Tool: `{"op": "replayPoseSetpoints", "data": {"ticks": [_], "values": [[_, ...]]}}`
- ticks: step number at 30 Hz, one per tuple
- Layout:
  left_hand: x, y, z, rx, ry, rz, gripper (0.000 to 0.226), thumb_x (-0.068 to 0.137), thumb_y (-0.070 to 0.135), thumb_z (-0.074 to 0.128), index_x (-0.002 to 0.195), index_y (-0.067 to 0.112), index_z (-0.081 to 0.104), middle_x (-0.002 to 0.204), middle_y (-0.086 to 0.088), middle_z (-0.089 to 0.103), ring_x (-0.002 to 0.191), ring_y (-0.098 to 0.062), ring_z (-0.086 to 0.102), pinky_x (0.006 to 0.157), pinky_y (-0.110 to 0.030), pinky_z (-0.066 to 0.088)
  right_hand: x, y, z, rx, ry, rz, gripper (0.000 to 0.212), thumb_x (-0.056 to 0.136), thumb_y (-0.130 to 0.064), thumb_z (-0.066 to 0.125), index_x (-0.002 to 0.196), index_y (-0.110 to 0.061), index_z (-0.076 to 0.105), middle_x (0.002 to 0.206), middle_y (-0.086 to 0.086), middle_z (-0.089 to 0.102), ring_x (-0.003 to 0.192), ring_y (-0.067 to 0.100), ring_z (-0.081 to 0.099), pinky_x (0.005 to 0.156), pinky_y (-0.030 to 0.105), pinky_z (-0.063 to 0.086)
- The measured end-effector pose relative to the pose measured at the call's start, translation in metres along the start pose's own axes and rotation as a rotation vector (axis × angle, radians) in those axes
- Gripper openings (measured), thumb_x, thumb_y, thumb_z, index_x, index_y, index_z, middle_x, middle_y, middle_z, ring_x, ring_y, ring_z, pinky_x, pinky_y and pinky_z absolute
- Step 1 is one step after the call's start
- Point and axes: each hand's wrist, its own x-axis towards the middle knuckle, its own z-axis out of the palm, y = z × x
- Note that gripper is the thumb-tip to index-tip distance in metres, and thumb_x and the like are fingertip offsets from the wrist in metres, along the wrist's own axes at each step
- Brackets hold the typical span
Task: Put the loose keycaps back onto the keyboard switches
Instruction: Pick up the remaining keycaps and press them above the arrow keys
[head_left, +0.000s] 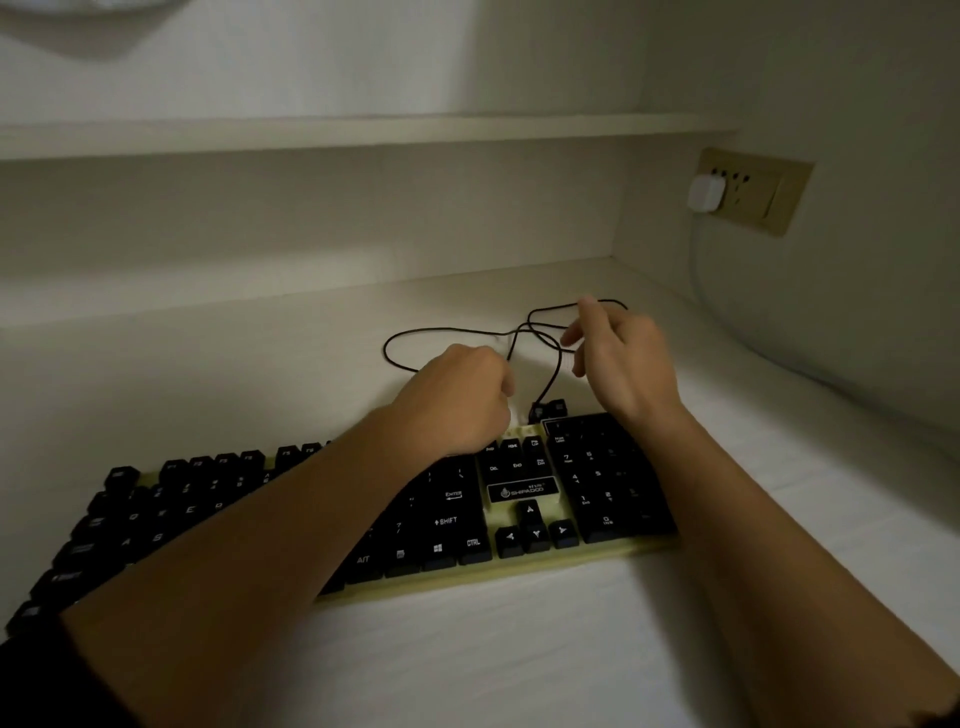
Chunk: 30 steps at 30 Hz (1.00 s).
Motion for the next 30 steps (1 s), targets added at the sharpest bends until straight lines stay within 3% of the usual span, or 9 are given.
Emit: {"op": "replayPoseSetpoints", "data": {"ticks": [4,7,13,19,26,27,30], "values": [[0.024,0.01,0.003,-0.04,-0.09,0.026,0.032,0.089,0.009,0.051,0.114,0.019,0.069,0.122,-0.004,0.064,0.104,-0.02,0.061,0.087,-0.031,0.051,0.005,0.006,-0.002,-0.128,-0.053,0.098,0.046,0.096,-0.038,0.042,0.077,-0.008,0.07,0.07,0.008,0.069,0.073,0.027,0.064,0.067,0.036,0.05],[0.034,0.013,0.005,-0.063,-0.194,0.047,0.033,0.09,0.006,0.051,0.111,0.023,0.07,0.114,0.0,0.066,0.101,-0.018,0.062,0.086,-0.031,0.053,0.004,0.009,0.0,-0.224,-0.128,0.123,0.033,0.091,-0.026,0.049,0.081,-0.002,0.069,0.073,0.012,0.068,0.071,0.03,0.063,0.063,0.033,0.05],[0.038,0.014,0.011,-0.068,-0.194,0.09,0.034,0.087,0.0,0.052,0.101,0.023,0.073,0.095,0.0,0.068,0.086,-0.018,0.063,0.069,-0.029,0.052,0.006,0.01,-0.002,-0.248,-0.387,0.21,0.025,0.081,-0.012,0.053,0.094,-0.004,0.073,0.094,0.011,0.072,0.087,0.024,0.066,0.076,0.033,0.054],[0.041,0.007,0.011,-0.183,-0.215,0.074,0.038,0.086,0.002,0.059,0.111,0.028,0.072,0.109,0.006,0.072,0.097,-0.012,0.066,0.09,-0.036,0.055,0.005,0.011,-0.005,-0.238,-0.527,0.205,0.022,0.083,-0.004,0.061,0.098,-0.013,0.076,0.093,0.006,0.073,0.088,0.019,0.068,0.067,0.025,0.05],[0.037,0.005,0.005,-0.216,-0.258,0.129,0.034,0.088,0.001,0.06,0.108,0.025,0.073,0.07,0.026,0.056,0.058,0.009,0.057,0.054,-0.003,0.038,0.005,0.014,-0.004,-0.225,-0.525,0.16,0.018,0.084,-0.005,0.072,0.1,-0.013,0.078,0.096,0.001,0.074,0.083,0.011,0.067,0.068,0.017,0.049],[0.037,0.004,0.004,-0.214,-0.259,0.135,0.033,0.088,0.002,0.061,0.107,0.026,0.073,0.07,0.025,0.058,0.06,0.009,0.058,0.056,-0.005,0.041,0.006,0.015,-0.005,-0.225,-0.519,0.158,0.016,0.084,-0.006,0.074,0.097,-0.014,0.079,0.094,0.0,0.074,0.082,0.011,0.067,0.067,0.017,0.049],[0.037,0.001,0.005,-0.213,-0.246,0.162,0.032,0.085,0.004,0.065,0.108,0.025,0.073,0.09,0.018,0.068,0.085,-0.003,0.066,0.083,-0.022,0.053,0.006,0.017,-0.006,-0.207,-0.486,0.154,0.013,0.082,-0.01,0.077,0.094,-0.016,0.079,0.087,0.0,0.074,0.077,0.01,0.066,0.063,0.017,0.047]]}}
